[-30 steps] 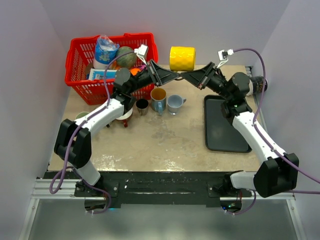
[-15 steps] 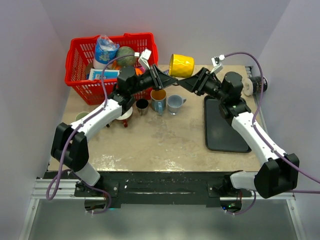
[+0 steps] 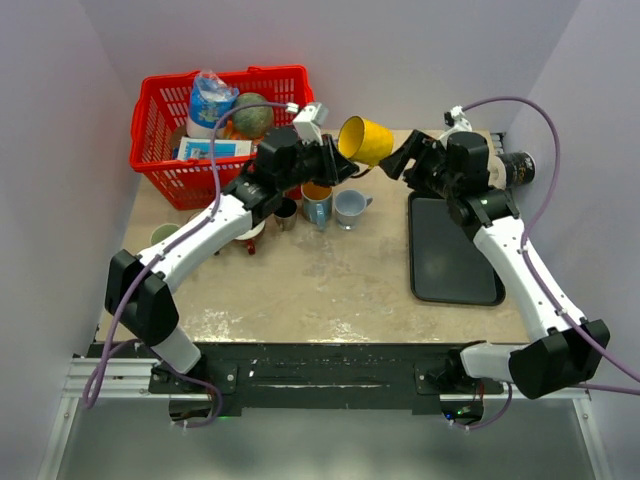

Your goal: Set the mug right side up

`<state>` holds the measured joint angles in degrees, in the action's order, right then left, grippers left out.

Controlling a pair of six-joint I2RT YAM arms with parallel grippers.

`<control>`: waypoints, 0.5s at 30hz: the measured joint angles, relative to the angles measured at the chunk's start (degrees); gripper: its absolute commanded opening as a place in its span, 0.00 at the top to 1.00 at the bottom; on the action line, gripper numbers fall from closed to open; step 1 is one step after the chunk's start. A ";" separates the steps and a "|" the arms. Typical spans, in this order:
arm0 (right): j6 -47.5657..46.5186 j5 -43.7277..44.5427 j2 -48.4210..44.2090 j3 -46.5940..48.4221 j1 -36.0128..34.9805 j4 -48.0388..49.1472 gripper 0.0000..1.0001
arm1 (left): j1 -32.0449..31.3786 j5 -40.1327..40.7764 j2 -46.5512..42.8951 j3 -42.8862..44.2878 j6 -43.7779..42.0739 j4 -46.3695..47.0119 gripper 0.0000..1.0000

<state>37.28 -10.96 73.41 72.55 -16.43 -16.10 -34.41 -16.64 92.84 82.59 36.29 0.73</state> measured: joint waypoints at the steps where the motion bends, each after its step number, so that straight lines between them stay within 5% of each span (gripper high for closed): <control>1: -0.42 3.19 0.00 1.07 0.02 -2.51 0.26 | -1.11 1.14 0.00 0.57 -1.44 -1.05 1.00; 15: 7.89 42.64 -1.33 4.59 3.10 -29.92 0.25 | -14.25 17.35 8.72 4.96 -15.28 -15.65 1.00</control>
<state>45.17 31.68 72.07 77.14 -13.32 -46.02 -48.66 0.71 101.56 87.55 21.02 -14.92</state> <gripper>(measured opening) 0.748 0.212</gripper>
